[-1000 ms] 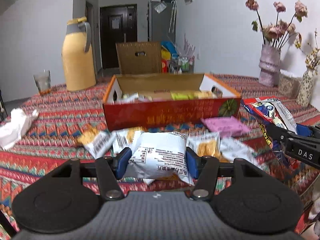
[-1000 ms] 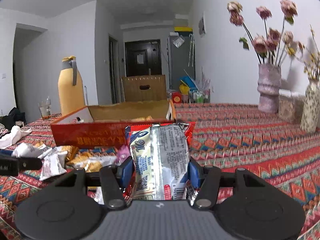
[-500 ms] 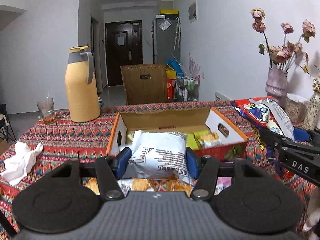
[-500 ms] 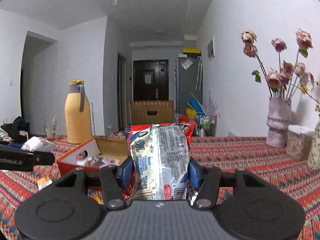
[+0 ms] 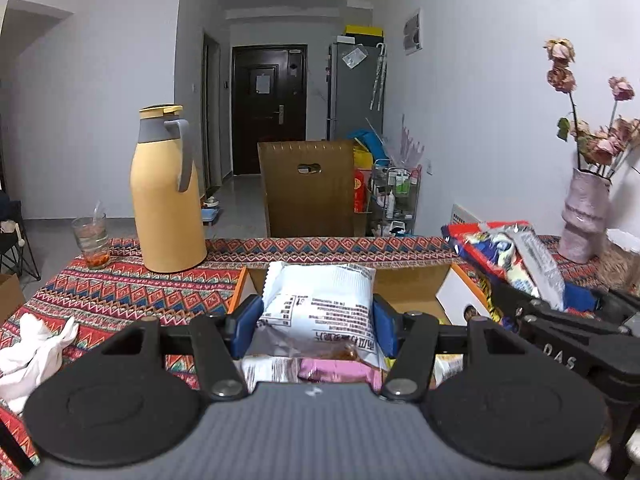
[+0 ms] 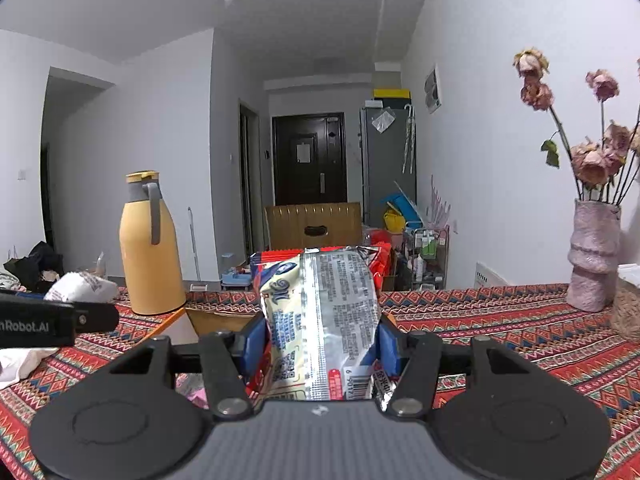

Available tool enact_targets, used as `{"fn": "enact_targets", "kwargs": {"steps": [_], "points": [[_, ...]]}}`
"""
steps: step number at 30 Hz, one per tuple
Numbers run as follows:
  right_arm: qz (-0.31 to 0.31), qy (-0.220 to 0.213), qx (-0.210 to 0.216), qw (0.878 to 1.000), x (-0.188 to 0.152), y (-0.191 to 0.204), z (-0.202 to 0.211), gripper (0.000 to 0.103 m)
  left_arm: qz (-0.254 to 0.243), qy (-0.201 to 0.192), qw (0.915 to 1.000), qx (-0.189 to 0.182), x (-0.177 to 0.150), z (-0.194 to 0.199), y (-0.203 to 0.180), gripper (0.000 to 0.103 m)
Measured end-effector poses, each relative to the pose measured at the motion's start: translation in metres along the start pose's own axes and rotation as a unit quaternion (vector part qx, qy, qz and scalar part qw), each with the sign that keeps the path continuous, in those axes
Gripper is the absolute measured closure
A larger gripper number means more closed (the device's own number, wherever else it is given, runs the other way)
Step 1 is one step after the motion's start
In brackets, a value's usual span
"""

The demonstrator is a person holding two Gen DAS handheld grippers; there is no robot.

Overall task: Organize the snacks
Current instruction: 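Carry both packets over the orange box, then lower both packets into the box and open both tools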

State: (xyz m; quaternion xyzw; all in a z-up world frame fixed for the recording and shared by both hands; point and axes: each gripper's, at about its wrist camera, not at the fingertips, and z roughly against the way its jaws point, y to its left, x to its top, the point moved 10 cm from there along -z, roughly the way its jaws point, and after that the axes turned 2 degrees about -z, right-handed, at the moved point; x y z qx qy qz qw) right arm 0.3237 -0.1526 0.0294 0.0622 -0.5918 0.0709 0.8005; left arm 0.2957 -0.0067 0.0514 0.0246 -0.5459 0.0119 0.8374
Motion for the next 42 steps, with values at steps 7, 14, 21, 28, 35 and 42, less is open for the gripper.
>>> {"fn": "enact_targets", "kwargs": {"steps": [7,14,21,28,35,42], "points": [[-0.015,0.028,-0.004,0.999,-0.005,-0.006,-0.051,0.048,0.021,0.012,0.9996,0.012,0.006,-0.049,0.004,0.044],[-0.033,0.038,-0.002,0.999,-0.029,-0.013,-0.084,0.048,0.051,0.014,0.9981,0.032,-0.010,-0.089,0.019,0.044],[-0.024,0.057,-0.004,0.998,-0.047,-0.009,-0.096,0.048,0.054,0.016,0.9967,0.059,-0.028,-0.105,0.032,0.044],[-0.006,0.073,-0.011,0.997,-0.060,-0.002,-0.102,0.048,0.047,0.028,0.9970,0.054,-0.039,-0.113,0.031,0.043],[-0.010,0.075,-0.020,0.997,-0.061,-0.004,-0.103,0.034,0.056,0.013,0.9968,0.056,-0.038,-0.107,0.031,0.019],[-0.025,0.066,-0.029,0.997,-0.059,-0.011,-0.099,0.000,0.068,-0.007,0.9957,0.063,-0.033,-0.100,0.035,0.000]]}}
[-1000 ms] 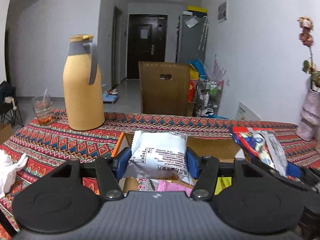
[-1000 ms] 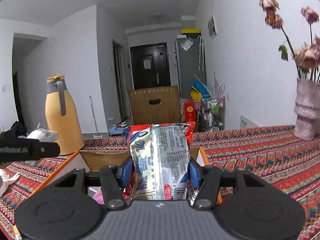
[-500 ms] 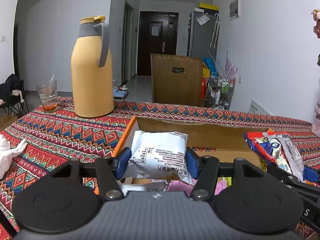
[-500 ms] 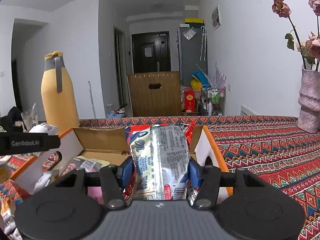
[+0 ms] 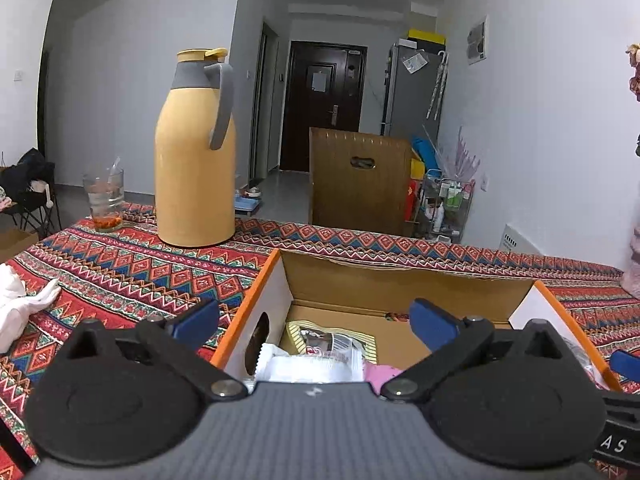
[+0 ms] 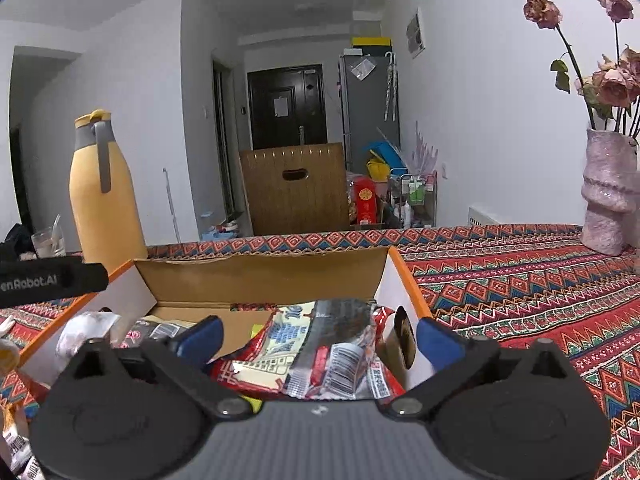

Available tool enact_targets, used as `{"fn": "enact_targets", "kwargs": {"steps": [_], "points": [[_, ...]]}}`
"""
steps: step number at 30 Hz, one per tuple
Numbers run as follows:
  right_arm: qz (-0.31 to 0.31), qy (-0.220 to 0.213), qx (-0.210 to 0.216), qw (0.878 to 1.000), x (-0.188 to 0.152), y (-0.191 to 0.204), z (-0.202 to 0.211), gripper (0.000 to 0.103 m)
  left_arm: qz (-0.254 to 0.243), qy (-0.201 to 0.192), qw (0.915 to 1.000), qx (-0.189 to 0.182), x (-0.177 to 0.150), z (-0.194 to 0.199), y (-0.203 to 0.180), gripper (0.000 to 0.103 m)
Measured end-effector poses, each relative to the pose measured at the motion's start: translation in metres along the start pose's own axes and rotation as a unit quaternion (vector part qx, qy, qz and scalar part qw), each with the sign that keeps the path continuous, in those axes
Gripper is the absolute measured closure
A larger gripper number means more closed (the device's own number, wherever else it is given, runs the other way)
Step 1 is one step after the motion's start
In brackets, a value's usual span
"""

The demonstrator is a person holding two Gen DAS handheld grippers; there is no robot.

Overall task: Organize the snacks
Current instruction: 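Lower both packets into the box and open both tools, then withdraw both tools from the box toward the snack pile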

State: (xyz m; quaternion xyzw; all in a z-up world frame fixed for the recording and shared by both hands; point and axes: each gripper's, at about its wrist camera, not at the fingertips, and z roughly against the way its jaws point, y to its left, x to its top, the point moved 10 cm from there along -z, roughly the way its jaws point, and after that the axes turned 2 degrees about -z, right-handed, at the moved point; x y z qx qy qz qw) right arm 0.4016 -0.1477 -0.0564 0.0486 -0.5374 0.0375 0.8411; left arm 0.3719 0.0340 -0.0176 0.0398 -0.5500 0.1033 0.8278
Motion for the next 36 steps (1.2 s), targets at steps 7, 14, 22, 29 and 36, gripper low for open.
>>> {"fn": "enact_targets", "kwargs": {"steps": [7,14,22,29,36], "points": [[-0.002,-0.002,-0.004,1.000,0.000,-0.002,0.001,0.000,0.000,0.001,1.0000,-0.003,0.000,-0.001,-0.001,0.000],[-0.004,-0.007,-0.005,1.000,0.002,-0.004,0.004,0.000,0.001,-0.004,1.0000,-0.008,0.000,0.002,-0.002,0.000],[-0.005,-0.016,-0.005,1.000,0.006,-0.006,0.011,0.000,0.027,-0.026,0.9990,-0.023,0.010,0.012,0.001,0.000],[-0.003,-0.037,-0.005,0.999,0.019,-0.007,0.027,0.000,0.012,-0.030,0.9991,-0.027,0.023,0.031,-0.002,0.000],[0.010,-0.061,-0.006,0.998,0.035,-0.004,0.055,0.000,-0.002,-0.031,0.9990,-0.033,0.027,0.060,0.008,0.000]]}}
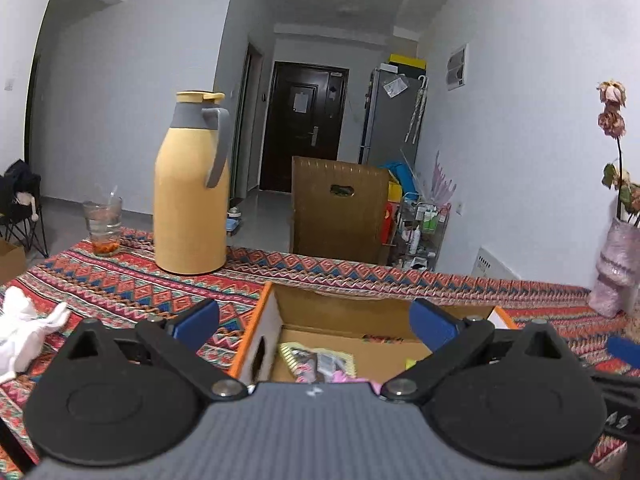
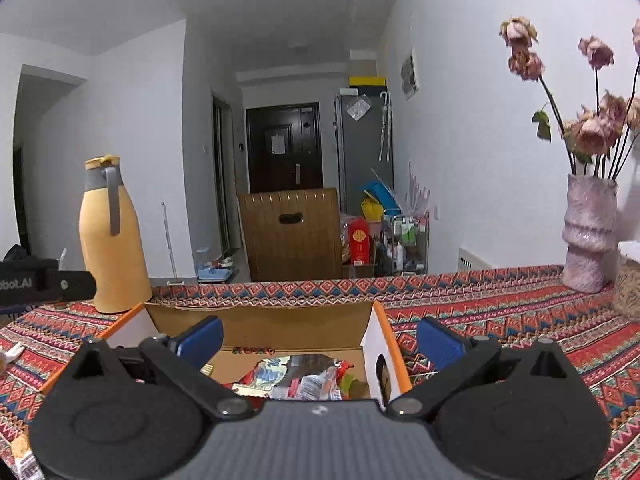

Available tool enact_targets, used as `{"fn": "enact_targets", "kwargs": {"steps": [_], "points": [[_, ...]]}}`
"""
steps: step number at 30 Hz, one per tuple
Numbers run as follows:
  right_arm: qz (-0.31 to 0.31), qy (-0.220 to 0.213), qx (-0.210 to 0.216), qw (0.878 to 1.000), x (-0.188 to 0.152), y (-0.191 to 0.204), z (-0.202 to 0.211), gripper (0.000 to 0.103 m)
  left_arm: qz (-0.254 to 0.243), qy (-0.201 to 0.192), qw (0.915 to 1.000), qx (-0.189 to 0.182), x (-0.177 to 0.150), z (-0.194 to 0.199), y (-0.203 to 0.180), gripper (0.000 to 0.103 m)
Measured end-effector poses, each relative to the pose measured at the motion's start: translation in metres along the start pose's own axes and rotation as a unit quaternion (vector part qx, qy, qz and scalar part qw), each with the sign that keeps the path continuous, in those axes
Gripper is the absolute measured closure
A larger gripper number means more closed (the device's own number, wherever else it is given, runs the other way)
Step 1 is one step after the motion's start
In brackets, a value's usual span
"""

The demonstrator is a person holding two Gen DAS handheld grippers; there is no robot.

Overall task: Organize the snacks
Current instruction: 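Withdraw both tools from the box toward the snack pile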

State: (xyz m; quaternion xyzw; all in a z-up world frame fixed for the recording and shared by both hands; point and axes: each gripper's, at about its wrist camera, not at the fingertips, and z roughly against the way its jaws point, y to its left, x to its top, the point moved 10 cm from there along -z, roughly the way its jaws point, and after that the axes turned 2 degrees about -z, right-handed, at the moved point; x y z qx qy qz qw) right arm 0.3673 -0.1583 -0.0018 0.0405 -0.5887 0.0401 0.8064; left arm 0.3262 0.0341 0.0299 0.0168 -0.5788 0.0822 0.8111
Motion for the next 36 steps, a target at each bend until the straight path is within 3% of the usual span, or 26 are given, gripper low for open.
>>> {"fn": "enact_targets", "kwargs": {"steps": [11,21,29,36], "points": [[0.017,-0.003,0.020,1.000,-0.019,0.001,0.067,0.000,-0.021,0.027,0.9994,-0.008,-0.033,0.047,0.034,0.000],[0.008,0.053,0.017,0.998,-0.076,-0.006,0.096,0.000,-0.034,0.059,0.9977,-0.002,-0.086,0.083,0.062,0.000],[0.000,0.086,0.011,0.996,-0.107,-0.009,0.107,0.000,-0.032,0.066,0.9973,-0.001,-0.116,0.080,0.066,0.000],[0.003,0.097,0.006,0.995,-0.113,-0.005,0.108,0.000,-0.023,0.064,0.9975,-0.019,-0.121,0.079,0.066,0.000]]}}
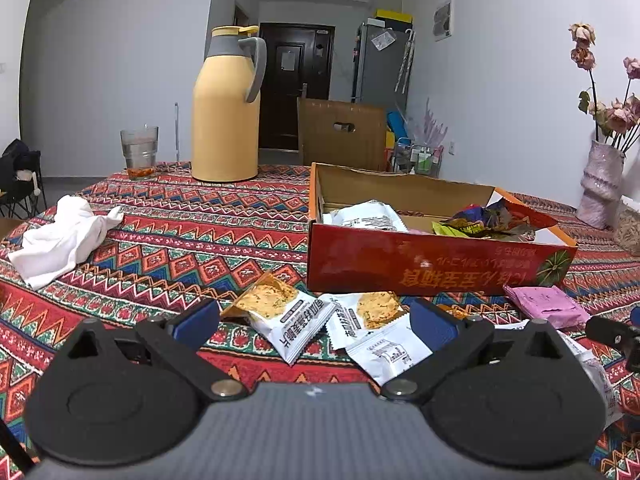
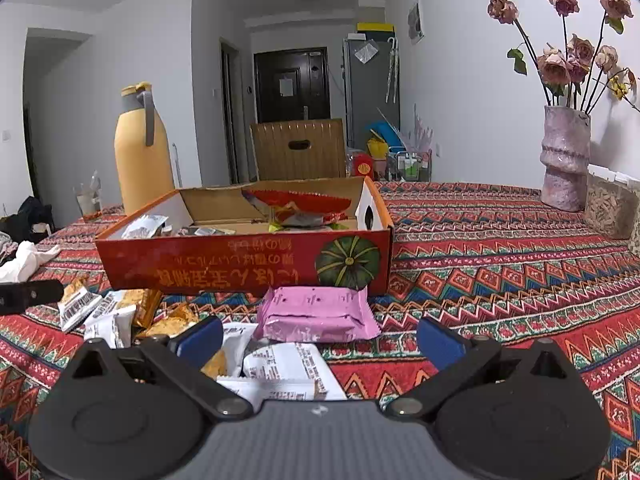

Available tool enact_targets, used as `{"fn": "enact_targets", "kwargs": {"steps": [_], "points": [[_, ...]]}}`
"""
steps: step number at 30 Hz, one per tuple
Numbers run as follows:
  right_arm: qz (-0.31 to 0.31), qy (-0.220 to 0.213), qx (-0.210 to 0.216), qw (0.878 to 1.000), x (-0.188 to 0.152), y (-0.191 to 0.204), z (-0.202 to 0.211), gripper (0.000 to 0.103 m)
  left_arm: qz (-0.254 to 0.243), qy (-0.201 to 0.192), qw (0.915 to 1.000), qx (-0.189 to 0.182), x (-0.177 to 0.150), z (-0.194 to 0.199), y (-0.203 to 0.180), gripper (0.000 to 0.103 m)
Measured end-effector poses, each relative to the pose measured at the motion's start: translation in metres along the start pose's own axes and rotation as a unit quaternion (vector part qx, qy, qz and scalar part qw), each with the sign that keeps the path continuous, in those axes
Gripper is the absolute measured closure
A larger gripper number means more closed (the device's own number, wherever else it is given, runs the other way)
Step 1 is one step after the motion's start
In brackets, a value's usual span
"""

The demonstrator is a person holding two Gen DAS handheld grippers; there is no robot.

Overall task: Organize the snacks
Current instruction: 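Withdraw both tools from the box toward the snack pile, then grasp a white printed packet with the right tool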

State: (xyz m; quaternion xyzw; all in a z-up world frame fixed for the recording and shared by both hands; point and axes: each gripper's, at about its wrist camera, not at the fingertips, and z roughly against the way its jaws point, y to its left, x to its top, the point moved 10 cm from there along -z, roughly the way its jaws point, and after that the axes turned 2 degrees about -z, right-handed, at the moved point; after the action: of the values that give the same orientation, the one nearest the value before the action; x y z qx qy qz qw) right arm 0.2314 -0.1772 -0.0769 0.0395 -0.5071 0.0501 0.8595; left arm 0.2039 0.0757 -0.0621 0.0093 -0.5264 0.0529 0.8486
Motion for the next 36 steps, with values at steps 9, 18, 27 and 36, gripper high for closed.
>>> {"fn": "enact_targets", "kwargs": {"steps": [9,18,27,36], "points": [[0.006,0.030,0.006,1.000,-0.012,0.012,0.000,0.000,-0.001,0.004,0.9999,-0.015,-0.002,-0.001,-0.004,0.000],[0.042,0.084,-0.002,0.996,-0.036,0.022,-0.004,0.019,0.002,0.014,0.9997,-0.017,-0.004,-0.004,-0.004,0.000],[0.044,0.099,0.014,0.994,-0.046,0.025,0.001,0.059,0.002,0.016,0.9997,-0.018,-0.006,-0.005,-0.003,0.000],[0.028,0.064,0.009,0.998,-0.028,0.013,0.011,0.060,0.007,0.030,0.9994,-0.019,-0.008,-0.008,-0.002,0.000]]}}
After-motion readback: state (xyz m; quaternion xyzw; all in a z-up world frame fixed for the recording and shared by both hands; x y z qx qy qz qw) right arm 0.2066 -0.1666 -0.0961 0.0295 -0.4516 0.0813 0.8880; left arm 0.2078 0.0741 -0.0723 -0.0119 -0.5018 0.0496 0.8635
